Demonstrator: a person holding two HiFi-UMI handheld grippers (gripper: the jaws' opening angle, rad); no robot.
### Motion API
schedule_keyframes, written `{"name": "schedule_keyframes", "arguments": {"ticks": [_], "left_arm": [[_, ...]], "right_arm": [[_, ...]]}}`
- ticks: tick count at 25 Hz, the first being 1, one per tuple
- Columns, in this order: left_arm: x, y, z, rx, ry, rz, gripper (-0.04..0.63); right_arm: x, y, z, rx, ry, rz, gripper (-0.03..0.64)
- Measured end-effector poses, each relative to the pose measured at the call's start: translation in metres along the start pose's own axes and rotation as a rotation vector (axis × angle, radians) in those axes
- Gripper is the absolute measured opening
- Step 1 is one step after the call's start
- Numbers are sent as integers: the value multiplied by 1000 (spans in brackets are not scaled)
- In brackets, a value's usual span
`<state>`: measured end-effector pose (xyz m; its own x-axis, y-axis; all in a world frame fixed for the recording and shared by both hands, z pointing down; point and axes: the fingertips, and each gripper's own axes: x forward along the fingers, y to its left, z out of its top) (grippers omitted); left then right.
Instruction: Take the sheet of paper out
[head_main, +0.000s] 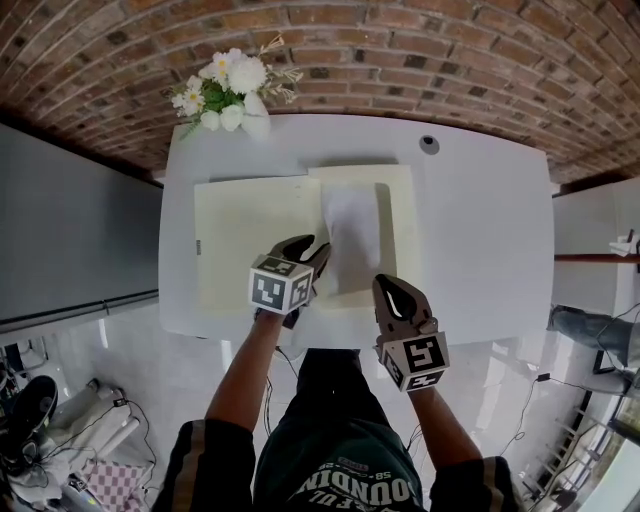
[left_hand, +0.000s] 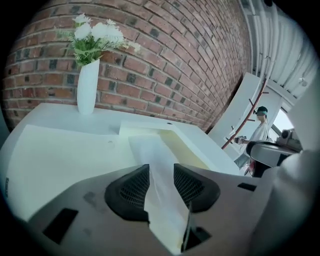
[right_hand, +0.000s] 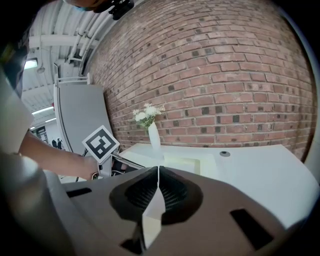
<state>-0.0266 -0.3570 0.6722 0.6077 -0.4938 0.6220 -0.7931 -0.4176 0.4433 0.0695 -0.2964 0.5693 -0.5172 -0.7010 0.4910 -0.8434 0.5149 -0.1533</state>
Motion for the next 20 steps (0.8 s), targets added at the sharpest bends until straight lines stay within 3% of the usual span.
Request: {"name": "schedule_keyframes", "arguments": {"ticks": [10,20], "left_arm": [[31,7,-22,-50,95,-27,135],[54,14,-30,-139,120,-44,133]], "right_arm": [[-2,-2,-16,23,36,-7,70],[-4,-6,-28,44,66,-16,71]]}}
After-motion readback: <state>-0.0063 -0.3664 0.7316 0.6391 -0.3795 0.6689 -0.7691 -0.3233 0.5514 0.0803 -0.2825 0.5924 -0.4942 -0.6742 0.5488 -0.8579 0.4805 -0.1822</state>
